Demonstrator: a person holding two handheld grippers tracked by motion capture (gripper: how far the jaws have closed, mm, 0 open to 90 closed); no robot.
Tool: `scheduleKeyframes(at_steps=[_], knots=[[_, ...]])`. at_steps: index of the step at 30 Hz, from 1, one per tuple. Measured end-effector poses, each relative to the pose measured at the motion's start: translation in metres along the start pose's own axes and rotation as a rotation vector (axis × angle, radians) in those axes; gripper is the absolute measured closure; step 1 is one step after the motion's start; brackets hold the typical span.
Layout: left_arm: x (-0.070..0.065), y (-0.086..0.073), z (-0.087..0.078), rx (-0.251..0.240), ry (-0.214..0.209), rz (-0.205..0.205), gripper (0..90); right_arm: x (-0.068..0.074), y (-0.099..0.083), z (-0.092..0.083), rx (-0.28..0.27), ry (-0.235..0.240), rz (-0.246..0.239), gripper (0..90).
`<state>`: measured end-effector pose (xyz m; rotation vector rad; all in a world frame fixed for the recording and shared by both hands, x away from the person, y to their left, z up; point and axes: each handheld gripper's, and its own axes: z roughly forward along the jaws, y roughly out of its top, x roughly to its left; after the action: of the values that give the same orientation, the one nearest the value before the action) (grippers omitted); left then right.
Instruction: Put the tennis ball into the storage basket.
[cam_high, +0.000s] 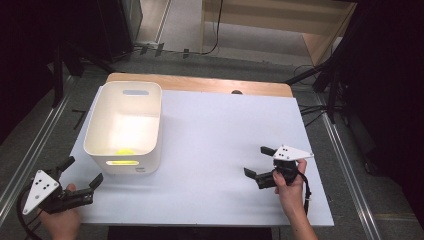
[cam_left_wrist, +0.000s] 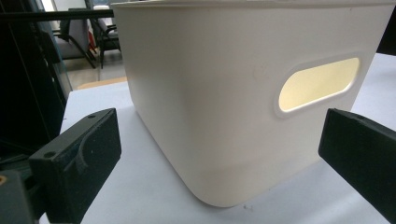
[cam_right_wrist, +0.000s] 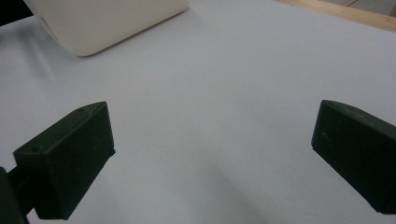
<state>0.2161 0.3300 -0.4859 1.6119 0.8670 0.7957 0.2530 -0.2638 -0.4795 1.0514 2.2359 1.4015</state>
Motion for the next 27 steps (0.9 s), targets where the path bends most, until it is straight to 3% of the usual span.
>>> scheduleKeyframes(at_steps=[6,16,27], knots=[[0.000,0.000,0.000,-0.004,-0.003,-0.002,0.0,-0.006,-0.010,-0.006,0.002,-0.011,0.014,0.0],[0.001,0.000,-0.001,-0.006,-0.003,-0.015,0.0,-0.019,-0.030,-0.025,-0.035,-0.059,0.054,0.0],[0.002,0.000,-0.001,-0.005,-0.004,-0.017,0.0,-0.030,-0.043,-0.035,-0.066,-0.086,0.091,0.0]])
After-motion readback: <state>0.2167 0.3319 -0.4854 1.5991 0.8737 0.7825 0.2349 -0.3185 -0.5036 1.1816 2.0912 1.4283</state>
